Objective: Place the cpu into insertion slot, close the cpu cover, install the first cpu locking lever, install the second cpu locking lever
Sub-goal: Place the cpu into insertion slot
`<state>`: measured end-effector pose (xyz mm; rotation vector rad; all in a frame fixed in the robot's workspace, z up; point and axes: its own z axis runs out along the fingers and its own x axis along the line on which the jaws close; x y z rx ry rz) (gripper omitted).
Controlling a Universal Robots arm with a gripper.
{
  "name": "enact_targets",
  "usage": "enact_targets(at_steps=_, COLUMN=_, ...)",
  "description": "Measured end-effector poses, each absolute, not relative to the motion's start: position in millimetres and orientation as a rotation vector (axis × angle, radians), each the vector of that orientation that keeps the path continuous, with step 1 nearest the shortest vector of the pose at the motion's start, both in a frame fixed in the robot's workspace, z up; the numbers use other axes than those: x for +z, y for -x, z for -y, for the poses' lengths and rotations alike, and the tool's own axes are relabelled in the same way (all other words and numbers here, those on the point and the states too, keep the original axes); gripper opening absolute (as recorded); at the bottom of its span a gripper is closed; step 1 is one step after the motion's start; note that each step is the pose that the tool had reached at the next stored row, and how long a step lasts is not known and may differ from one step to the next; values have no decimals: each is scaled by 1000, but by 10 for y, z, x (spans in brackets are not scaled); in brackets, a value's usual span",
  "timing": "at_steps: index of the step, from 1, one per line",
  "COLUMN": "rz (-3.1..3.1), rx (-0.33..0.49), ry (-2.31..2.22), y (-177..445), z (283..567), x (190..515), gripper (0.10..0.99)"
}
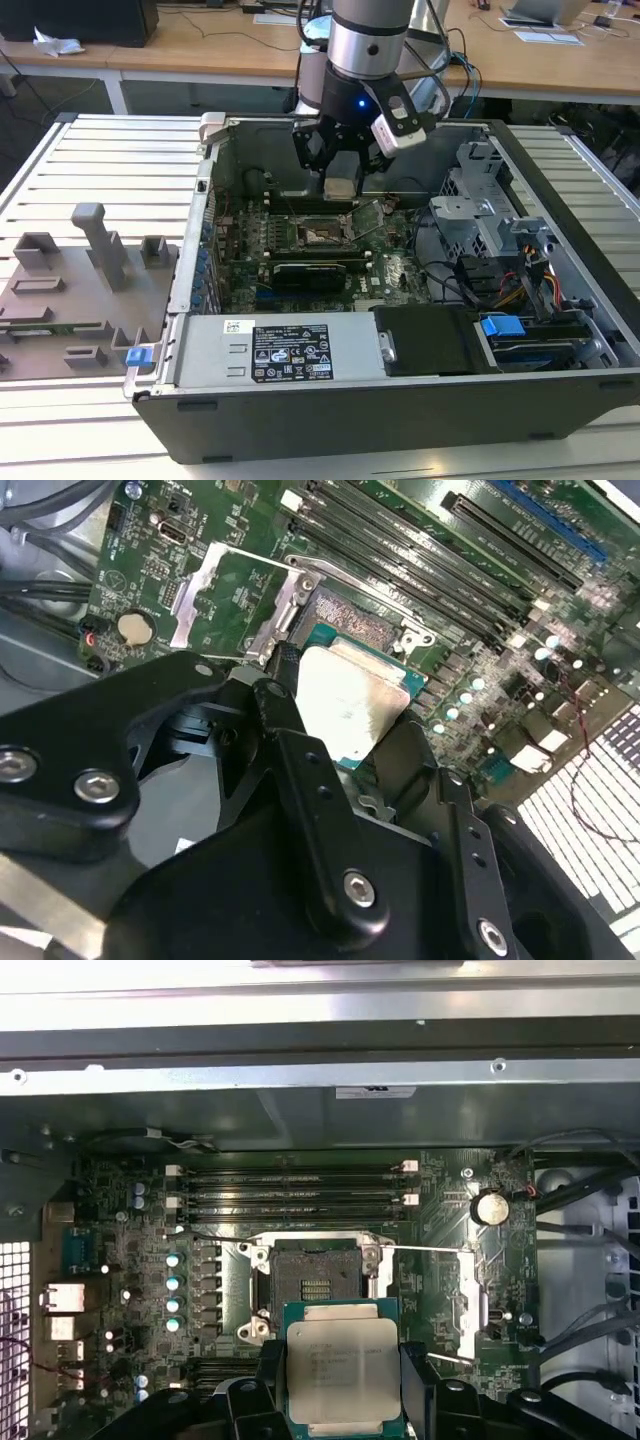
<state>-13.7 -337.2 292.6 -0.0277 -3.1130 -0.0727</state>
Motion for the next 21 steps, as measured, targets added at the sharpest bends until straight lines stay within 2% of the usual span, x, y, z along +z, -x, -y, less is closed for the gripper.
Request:
enact_targets(at_steps=14, rz=3113, rx=-72, ry=25, y=187, z=3293, x=2484, gripper=545)
enact_targets(at_steps=21, rz=3113, rx=-55, ry=40, y=189, z=3281, x=2465, gripper=545)
